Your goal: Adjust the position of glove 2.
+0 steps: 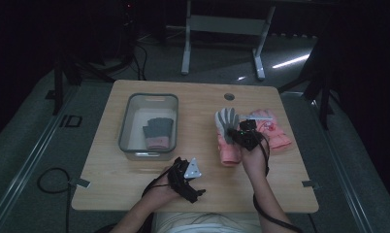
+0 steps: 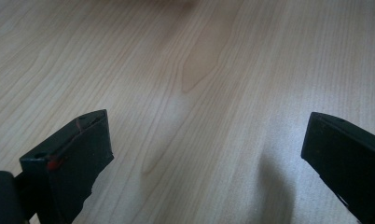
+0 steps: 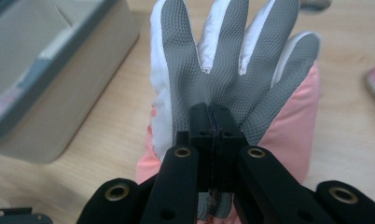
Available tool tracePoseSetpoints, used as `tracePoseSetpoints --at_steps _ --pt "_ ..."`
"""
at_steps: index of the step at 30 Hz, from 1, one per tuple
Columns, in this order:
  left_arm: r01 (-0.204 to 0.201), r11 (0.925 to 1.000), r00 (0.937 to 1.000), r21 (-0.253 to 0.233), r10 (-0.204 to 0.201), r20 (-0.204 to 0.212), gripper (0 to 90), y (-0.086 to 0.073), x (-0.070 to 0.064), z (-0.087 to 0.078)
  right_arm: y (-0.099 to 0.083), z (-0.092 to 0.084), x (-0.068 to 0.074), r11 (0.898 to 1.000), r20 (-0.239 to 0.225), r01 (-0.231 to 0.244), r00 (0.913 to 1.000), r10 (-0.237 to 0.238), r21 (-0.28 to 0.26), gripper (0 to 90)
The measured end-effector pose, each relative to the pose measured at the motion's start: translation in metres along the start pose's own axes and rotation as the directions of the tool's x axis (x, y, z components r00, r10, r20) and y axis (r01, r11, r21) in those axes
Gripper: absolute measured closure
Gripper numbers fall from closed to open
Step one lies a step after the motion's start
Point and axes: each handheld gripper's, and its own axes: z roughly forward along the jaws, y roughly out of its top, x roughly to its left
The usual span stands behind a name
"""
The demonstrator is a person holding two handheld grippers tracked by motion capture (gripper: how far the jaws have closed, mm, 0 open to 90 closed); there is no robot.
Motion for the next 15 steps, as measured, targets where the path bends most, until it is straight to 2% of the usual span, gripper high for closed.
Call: tracePoseSetpoints --at_steps 4,5,7,8,9,10,12,15 --pt "0.000 1.0000 1.0000 0.002 0.000 0.006 1.4 0.000 -0.001 0.000 -0.009 0.012 0.005 0.999 -0.006 -0.003 1.0000 0.003 0.032 88.8" --pt "-0.002 1.0000 1.0000 0.009 0.002 0.008 1.4 -0.001 -0.001 0.000 -0.013 0.022 0.006 0.999 -0.010 -0.012 0.9999 0.013 0.052 88.8" --pt "-0.003 1.0000 1.0000 0.008 0.003 0.009 1.4 -0.001 -0.001 0.001 -0.015 0.028 0.008 0.998 -0.013 -0.015 0.9998 0.016 0.065 88.7" --pt "-0.007 0.9999 0.9999 0.013 0.007 0.012 1.4 -0.001 -0.001 0.001 -0.018 0.039 0.009 0.996 -0.018 -0.024 0.9995 0.025 0.085 88.7" --pt "-0.007 0.9999 0.9999 0.013 0.007 0.012 1.4 -0.001 -0.001 0.001 -0.018 0.039 0.009 0.996 -0.018 -0.024 0.9995 0.025 0.085 88.7" --pt "-0.009 0.9998 0.9998 0.019 0.009 0.018 1.4 -0.001 0.000 0.002 -0.021 0.050 0.011 0.995 -0.024 -0.031 0.9992 0.033 0.100 88.6" --pt "-0.012 0.9998 0.9997 0.013 0.012 0.019 1.4 -0.001 -0.001 0.002 -0.021 0.059 0.013 0.992 -0.018 -0.031 0.9993 0.033 0.121 88.5" --pt "-0.013 0.9998 0.9996 0.012 0.013 0.024 1.4 0.000 -0.001 0.001 -0.021 0.067 0.013 0.991 -0.011 -0.038 0.9991 0.040 0.128 88.4"
